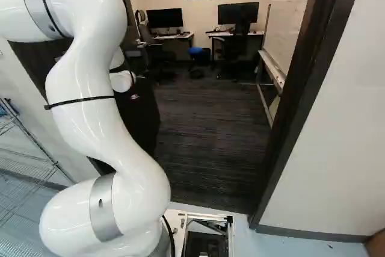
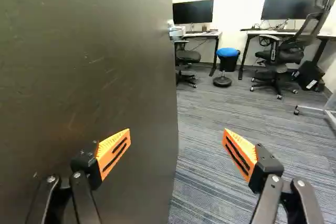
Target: Open the door and move inside
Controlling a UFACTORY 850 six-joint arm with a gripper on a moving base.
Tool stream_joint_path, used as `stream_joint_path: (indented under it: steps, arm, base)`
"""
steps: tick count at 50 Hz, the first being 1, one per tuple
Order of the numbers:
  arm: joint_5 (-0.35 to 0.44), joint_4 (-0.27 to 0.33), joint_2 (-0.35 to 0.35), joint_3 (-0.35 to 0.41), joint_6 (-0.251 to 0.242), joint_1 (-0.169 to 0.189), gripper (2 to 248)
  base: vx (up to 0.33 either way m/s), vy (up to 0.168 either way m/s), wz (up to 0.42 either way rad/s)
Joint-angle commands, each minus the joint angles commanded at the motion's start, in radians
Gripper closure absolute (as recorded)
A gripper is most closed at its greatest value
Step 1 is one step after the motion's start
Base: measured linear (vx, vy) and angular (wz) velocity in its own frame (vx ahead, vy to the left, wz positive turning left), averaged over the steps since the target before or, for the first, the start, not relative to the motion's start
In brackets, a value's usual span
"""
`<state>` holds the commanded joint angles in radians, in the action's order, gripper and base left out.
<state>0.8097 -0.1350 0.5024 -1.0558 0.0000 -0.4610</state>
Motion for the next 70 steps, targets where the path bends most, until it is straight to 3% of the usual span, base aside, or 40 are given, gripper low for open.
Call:
stream_joint_path:
  steps: [70]
  arm:
    - [0.000,0.000,-0.118,0.150,0.000,0.126,3]
  base:
    - [0.000,0.000,0.000]
